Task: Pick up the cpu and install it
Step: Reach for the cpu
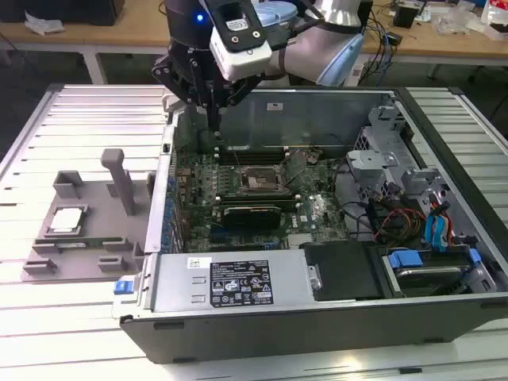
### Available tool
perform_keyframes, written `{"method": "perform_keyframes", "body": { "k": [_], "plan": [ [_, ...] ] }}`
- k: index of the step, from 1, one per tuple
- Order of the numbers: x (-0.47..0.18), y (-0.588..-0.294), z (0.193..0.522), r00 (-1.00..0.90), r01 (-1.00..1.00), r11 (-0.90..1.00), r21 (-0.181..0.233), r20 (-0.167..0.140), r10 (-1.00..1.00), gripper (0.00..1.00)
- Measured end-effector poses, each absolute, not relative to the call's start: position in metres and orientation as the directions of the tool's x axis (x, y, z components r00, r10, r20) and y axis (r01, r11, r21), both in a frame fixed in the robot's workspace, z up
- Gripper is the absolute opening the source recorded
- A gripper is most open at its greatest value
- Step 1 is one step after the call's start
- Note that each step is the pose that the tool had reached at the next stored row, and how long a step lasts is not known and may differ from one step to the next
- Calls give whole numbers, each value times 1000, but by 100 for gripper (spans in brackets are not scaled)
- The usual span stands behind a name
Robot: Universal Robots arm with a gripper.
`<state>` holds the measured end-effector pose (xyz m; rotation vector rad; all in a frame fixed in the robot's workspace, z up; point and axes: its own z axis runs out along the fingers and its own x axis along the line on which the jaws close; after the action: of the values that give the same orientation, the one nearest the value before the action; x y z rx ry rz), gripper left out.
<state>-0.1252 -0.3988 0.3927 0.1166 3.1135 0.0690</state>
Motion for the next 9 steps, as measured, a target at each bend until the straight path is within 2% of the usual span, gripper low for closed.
{"method": "perform_keyframes", "body": {
  "k": [9],
  "plan": [
    [-169,-399,393,-997,74,996,45,-23,76,11]
  ]
}}
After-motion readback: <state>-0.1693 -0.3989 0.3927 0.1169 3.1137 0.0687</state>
